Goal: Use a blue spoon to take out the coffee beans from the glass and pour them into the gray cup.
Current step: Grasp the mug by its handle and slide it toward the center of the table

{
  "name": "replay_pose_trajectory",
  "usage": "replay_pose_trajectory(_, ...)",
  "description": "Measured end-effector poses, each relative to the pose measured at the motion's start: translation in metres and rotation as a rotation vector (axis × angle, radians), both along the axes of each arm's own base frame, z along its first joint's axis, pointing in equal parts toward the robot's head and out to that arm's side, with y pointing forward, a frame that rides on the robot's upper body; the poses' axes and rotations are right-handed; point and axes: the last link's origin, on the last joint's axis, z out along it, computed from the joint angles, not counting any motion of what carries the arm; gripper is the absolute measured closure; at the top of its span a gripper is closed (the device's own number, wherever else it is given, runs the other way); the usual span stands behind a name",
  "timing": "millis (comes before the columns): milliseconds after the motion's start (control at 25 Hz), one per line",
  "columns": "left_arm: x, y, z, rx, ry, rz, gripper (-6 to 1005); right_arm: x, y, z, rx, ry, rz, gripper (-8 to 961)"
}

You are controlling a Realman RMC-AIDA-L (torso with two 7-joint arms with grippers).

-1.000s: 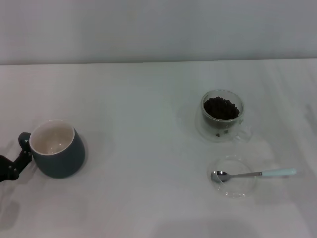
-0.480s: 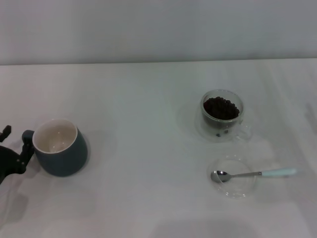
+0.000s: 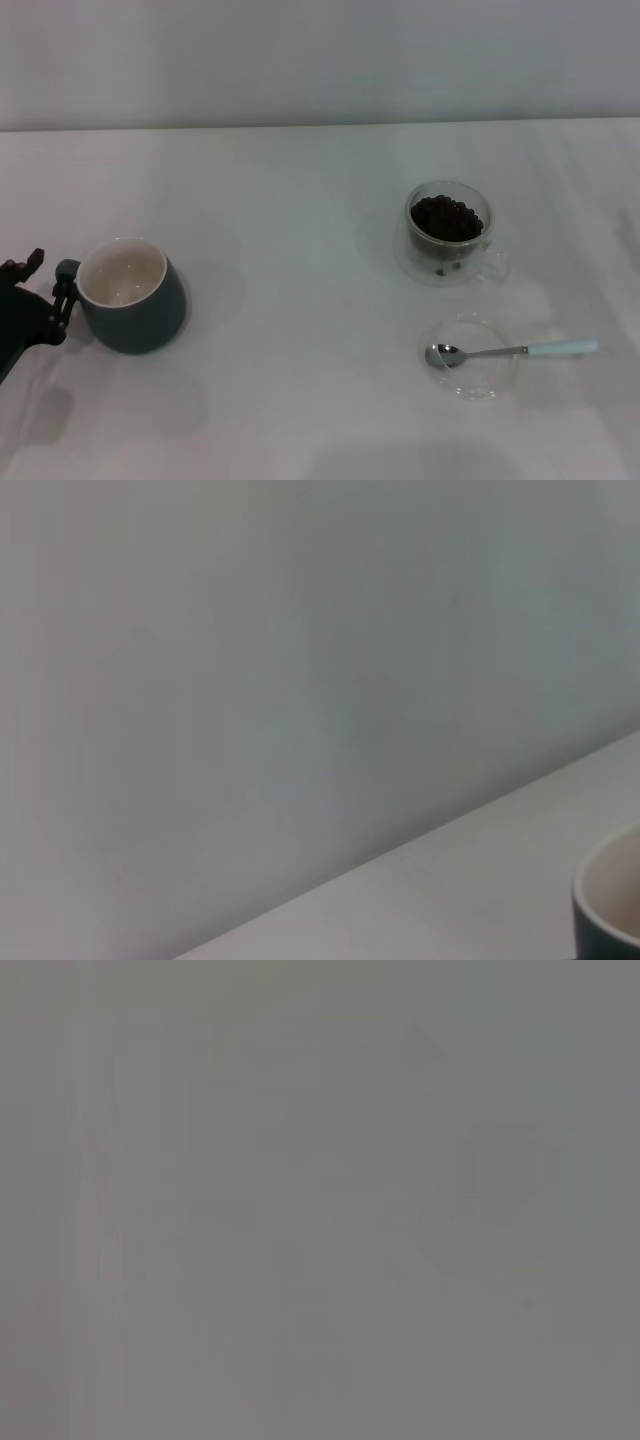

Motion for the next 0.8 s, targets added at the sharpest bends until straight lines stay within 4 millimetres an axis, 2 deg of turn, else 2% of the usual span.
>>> replay_pose_trajectory(80,0.000,0.000,0.000,-0.002,0.002,-0.001,530,0.000,0.001,0.000,0.000,0.001,0.002,94)
replay_pose_trajectory(320,0.001,0.000,-0.001,-0.006,0.005,-0.005,772,-0.004,0.005,-0.001,-0.002,0.005,0.012,95)
replay_pose_trajectory(520,0.006,0.002,-0.005,-0.010,-0.012,-0.015,914,-0.004,0.005,-0.001,-0.003,0.006,0.012,95)
replay_pose_trajectory(800,0.016,0.008,-0.013,-0.029,-0.034,-0.028,915,-0.005,0.006,-0.002,-0.008,0.006,0.016,95)
